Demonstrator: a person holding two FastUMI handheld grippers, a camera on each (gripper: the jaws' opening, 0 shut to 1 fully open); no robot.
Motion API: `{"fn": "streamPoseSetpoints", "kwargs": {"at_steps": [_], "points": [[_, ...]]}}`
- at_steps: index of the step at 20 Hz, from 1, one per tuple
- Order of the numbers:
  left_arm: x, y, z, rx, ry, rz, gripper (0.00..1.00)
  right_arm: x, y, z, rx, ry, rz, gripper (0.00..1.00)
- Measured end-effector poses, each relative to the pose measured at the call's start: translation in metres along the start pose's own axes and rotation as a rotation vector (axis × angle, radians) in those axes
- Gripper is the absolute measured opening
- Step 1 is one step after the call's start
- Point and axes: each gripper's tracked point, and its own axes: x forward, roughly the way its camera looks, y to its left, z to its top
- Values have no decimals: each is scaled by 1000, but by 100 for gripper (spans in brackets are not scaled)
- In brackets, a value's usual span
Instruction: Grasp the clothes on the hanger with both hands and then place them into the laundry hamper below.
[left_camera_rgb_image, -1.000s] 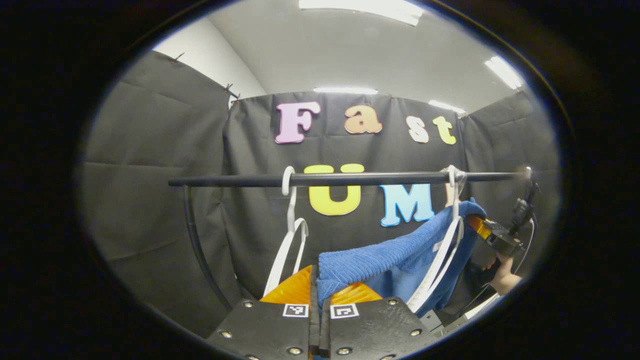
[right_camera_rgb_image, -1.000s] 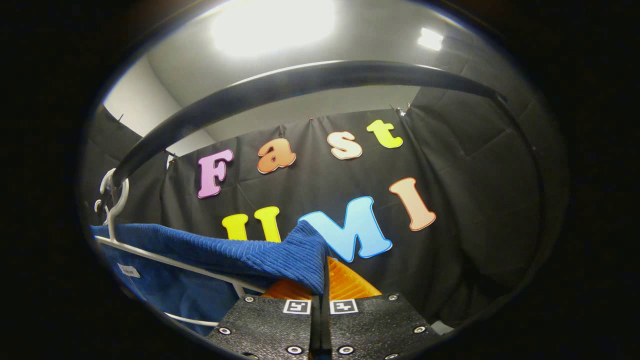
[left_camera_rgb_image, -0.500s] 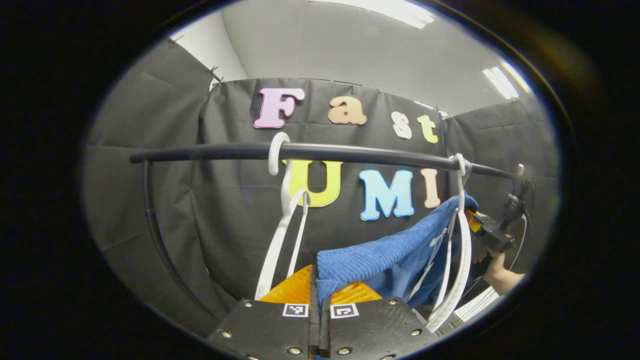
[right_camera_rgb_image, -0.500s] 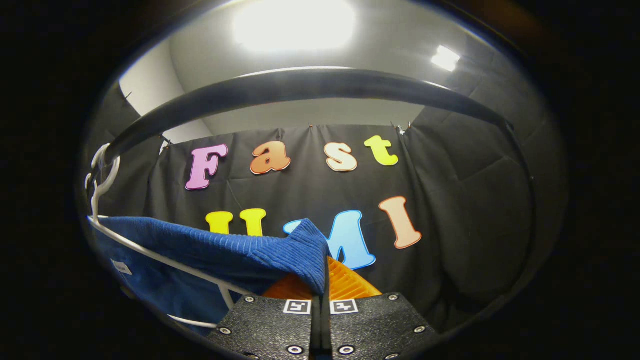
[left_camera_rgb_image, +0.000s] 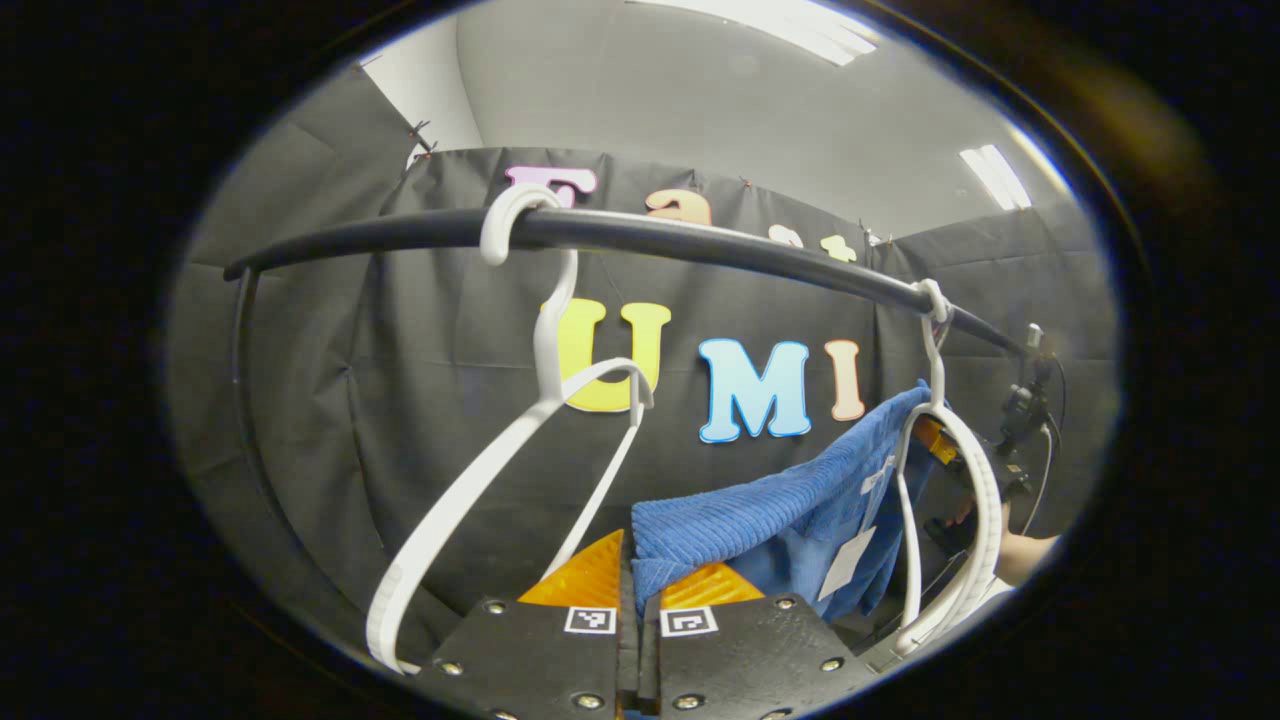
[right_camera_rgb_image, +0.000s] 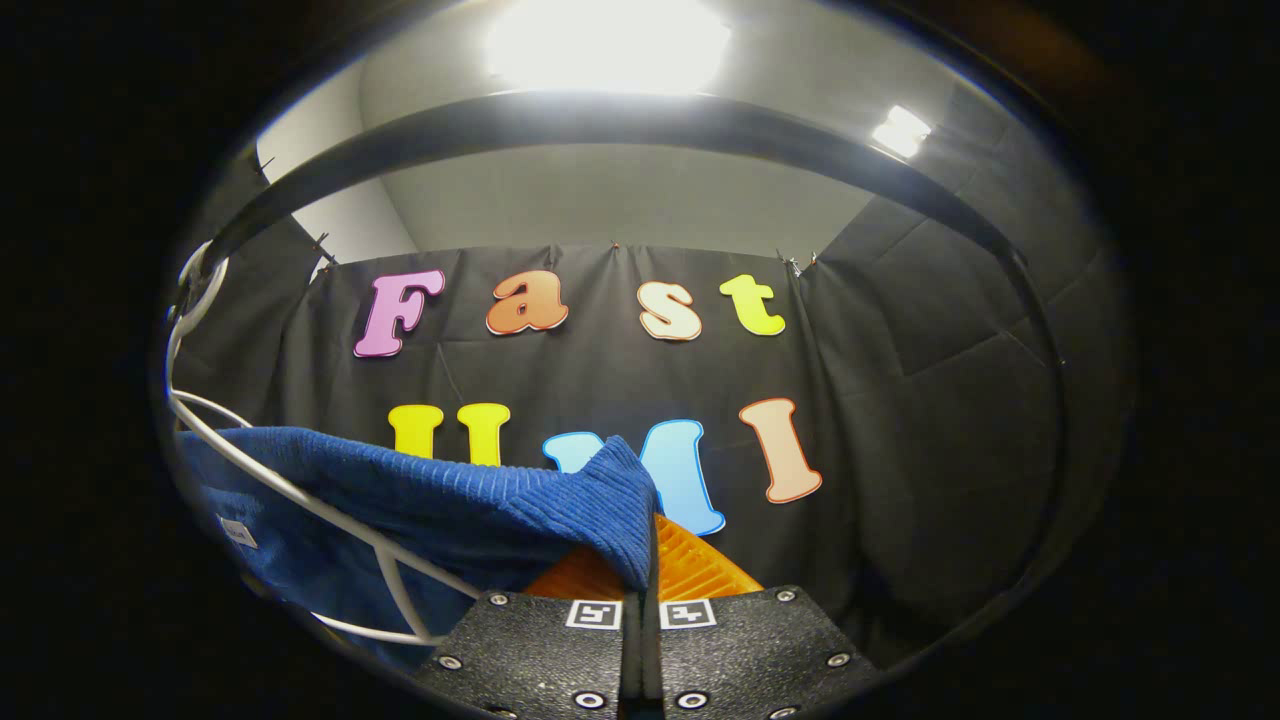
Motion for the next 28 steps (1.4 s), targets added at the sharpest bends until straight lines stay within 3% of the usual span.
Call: {"fn": "streamPoseSetpoints", "kwargs": {"at_steps": [6,13,16,19,28], "points": [[10,-7,-14,13,17,-41,1,3,-1,-43,-30,92,8,0],[-8,-5,-21,-43,23,-114,0,-15,12,-72,-70,146,75,0],[-14,-7,-24,24,25,-137,2,-20,15,-80,-84,176,85,0],[-21,-11,-40,86,59,-147,3,-24,14,-82,-15,195,86,0],[-41,-32,-78,36,33,-52,0,-43,-10,-111,-30,260,57,0]]}}
